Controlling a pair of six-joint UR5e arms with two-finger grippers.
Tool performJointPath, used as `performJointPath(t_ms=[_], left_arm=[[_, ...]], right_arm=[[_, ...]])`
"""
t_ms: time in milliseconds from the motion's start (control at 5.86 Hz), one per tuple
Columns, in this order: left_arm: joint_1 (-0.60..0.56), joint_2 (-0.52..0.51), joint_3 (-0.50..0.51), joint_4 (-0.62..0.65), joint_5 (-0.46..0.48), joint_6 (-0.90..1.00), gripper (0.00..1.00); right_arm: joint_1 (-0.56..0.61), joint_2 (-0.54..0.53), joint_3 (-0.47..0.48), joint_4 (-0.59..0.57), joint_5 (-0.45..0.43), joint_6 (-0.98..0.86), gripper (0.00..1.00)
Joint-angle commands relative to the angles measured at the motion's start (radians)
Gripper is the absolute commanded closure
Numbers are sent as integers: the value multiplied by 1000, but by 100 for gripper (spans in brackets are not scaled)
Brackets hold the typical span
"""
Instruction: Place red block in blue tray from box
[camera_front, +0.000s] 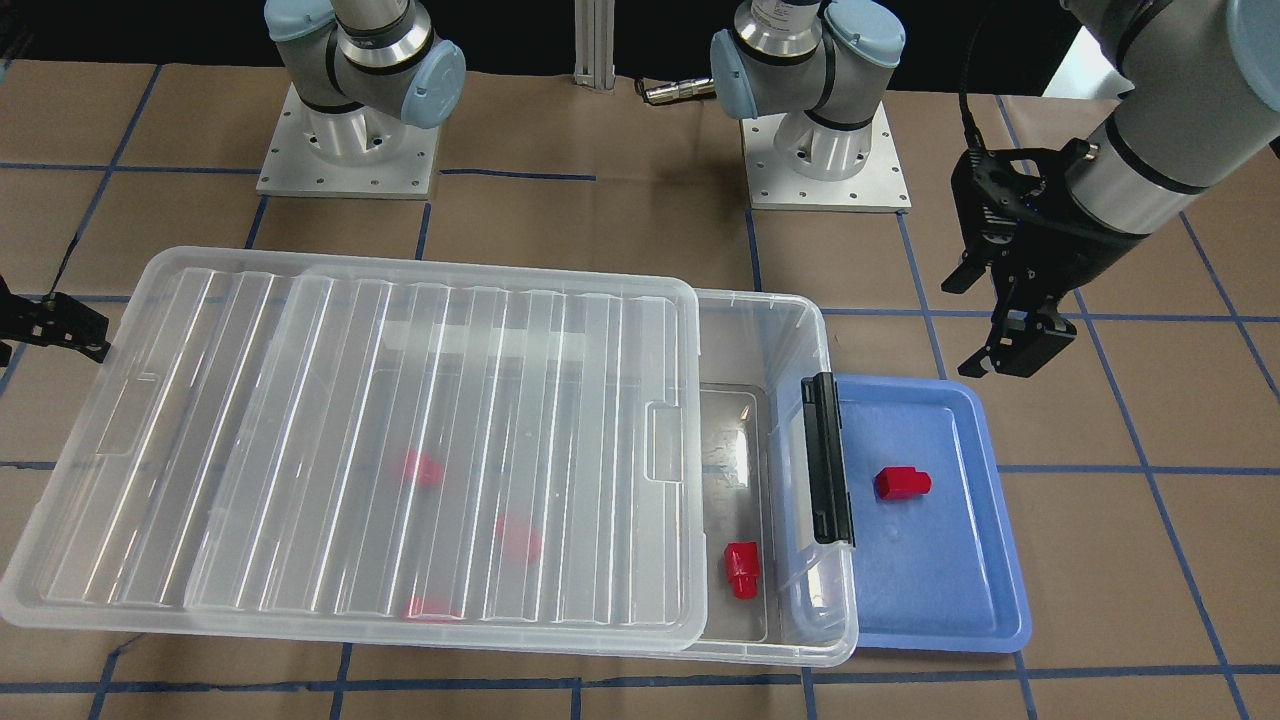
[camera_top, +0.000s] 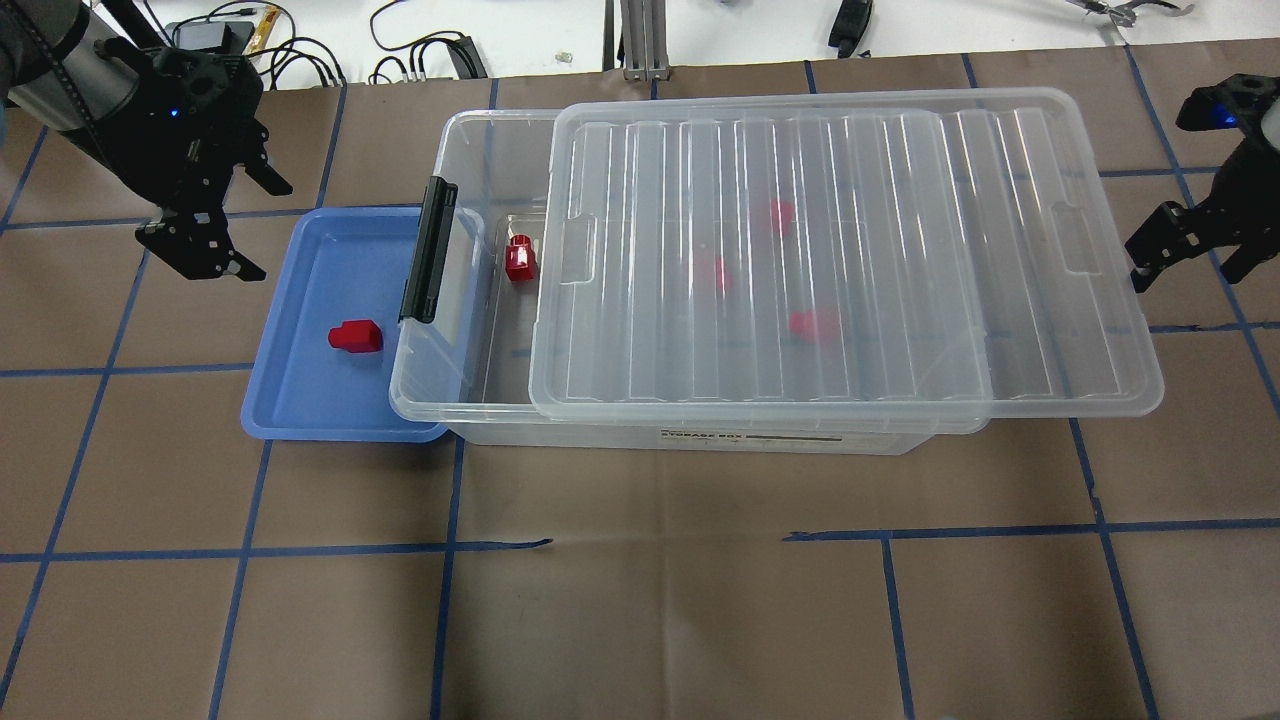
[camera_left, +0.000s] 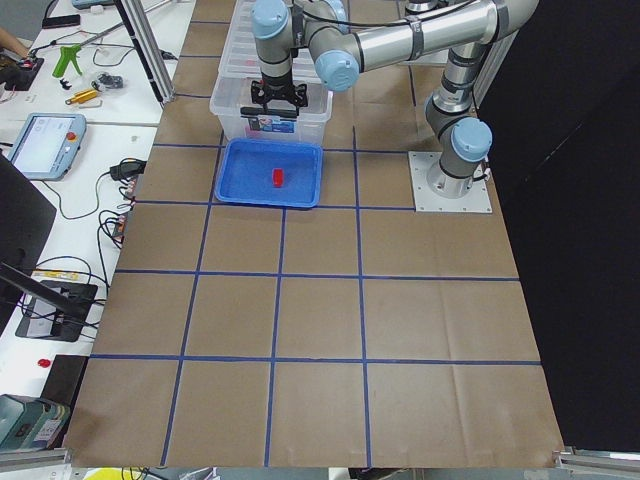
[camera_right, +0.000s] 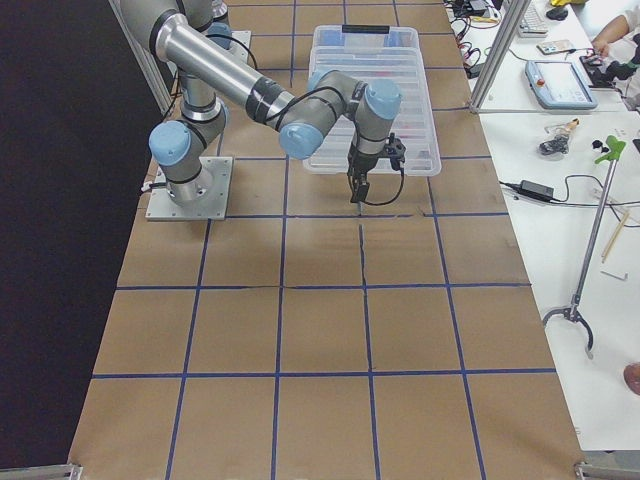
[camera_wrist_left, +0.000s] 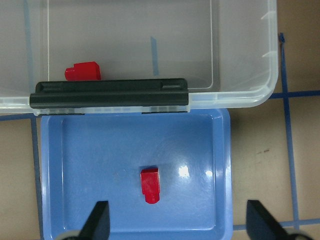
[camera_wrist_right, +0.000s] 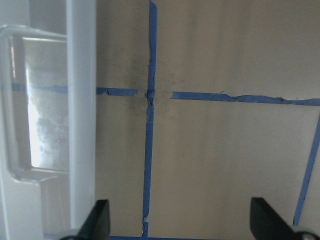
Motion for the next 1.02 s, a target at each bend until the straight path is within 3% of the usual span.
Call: performJointPath(t_ms=[0,341,854], left_arm=[[-13,35,-4,-31,6,-77,4],[-42,52,8,-48,-2,-550,4],[-200,57,13,-37,12,-1120,2]], right_arm=[[9,-1,7,24,32,8,0],[58,-27,22,30,46,75,0],[116,-32,22,32,72,114,0]])
